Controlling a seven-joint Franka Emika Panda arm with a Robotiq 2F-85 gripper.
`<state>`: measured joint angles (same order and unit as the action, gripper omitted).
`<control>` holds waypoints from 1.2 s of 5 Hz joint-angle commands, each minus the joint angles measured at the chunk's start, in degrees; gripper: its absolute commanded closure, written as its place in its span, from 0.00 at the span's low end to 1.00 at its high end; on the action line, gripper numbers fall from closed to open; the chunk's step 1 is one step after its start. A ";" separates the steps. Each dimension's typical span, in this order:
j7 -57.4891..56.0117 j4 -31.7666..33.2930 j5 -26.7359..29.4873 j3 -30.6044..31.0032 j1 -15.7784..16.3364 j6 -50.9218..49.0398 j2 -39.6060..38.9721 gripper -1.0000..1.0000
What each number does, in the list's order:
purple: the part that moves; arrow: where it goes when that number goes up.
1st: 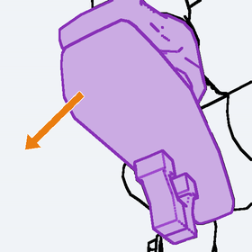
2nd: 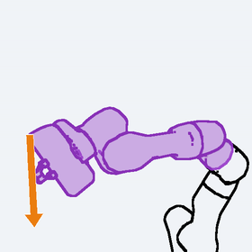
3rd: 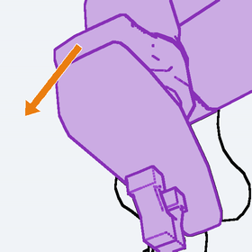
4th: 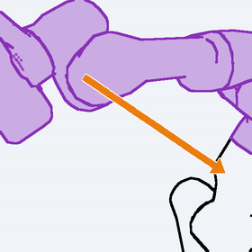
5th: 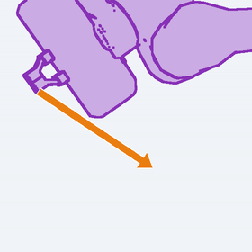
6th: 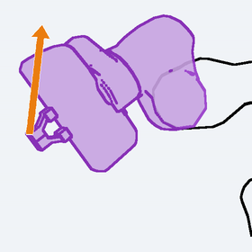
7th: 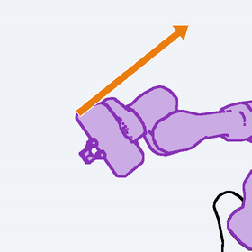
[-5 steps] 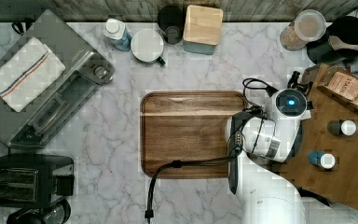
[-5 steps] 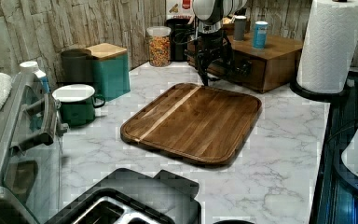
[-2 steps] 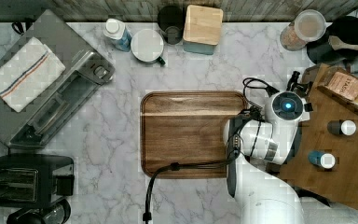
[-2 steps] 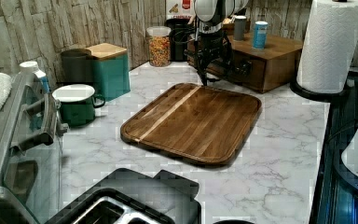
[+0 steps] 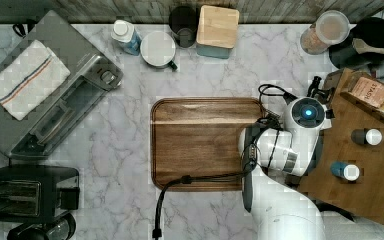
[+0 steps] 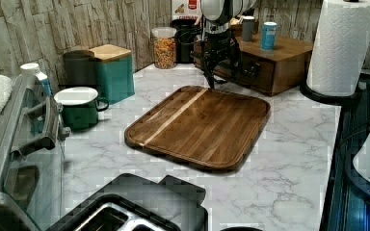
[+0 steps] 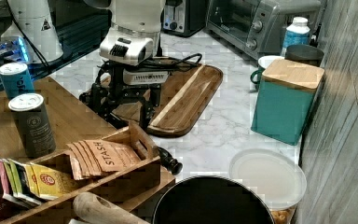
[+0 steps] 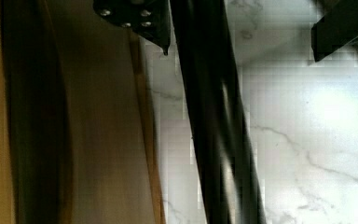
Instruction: Open the drawer.
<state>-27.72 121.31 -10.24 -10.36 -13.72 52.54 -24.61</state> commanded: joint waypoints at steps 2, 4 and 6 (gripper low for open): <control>7.92 -5.40 2.12 8.77 10.41 6.75 4.45 0.00; 13.79 -5.14 4.15 11.55 14.33 10.39 3.59 0.00; 16.41 -8.50 6.10 14.36 16.50 11.28 1.05 0.00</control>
<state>-14.63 122.42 -5.86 -7.29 -6.38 59.03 -24.20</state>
